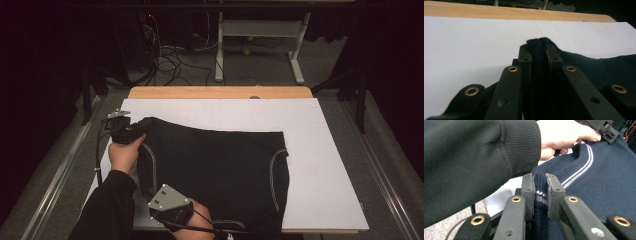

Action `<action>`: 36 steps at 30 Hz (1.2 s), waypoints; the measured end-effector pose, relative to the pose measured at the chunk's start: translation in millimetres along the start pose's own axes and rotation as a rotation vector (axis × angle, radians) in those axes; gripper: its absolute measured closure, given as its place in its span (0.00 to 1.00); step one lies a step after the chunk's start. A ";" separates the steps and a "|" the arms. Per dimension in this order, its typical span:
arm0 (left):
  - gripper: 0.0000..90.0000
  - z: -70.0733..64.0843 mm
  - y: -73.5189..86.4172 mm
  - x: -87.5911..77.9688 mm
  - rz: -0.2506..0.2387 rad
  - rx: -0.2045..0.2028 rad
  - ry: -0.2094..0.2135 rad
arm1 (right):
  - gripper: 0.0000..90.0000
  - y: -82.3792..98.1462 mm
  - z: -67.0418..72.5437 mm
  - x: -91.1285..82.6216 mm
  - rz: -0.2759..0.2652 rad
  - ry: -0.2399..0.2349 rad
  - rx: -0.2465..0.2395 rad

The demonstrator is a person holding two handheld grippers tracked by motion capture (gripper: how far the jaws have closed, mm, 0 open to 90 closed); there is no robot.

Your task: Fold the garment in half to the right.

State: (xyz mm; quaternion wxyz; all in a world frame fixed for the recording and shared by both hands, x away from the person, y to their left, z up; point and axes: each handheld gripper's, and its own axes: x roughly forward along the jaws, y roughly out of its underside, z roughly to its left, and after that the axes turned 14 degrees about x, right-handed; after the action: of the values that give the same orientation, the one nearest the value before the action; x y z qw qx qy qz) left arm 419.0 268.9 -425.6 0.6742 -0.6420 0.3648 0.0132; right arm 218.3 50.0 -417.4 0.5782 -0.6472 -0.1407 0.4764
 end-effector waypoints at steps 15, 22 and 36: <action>0.83 36.3 15.6 -32.7 0.006 -0.025 -0.058 | 0.90 -13.6 29.4 29.1 -0.012 -0.071 -0.033; 0.83 32.4 16.8 -31.1 0.013 -0.023 -0.051 | 0.90 -11.9 27.4 27.0 -0.007 -0.068 -0.031; 0.83 -3.2 -14.2 -22.6 -0.011 0.032 -0.024 | 0.90 -9.0 5.3 -3.1 -0.053 -0.038 -0.001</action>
State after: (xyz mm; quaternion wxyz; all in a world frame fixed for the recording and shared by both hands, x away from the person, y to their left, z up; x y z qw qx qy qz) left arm 407.8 273.8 -401.6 0.6888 -0.6329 0.3533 0.0114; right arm 215.9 53.6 -407.3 0.5875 -0.6345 -0.1689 0.4729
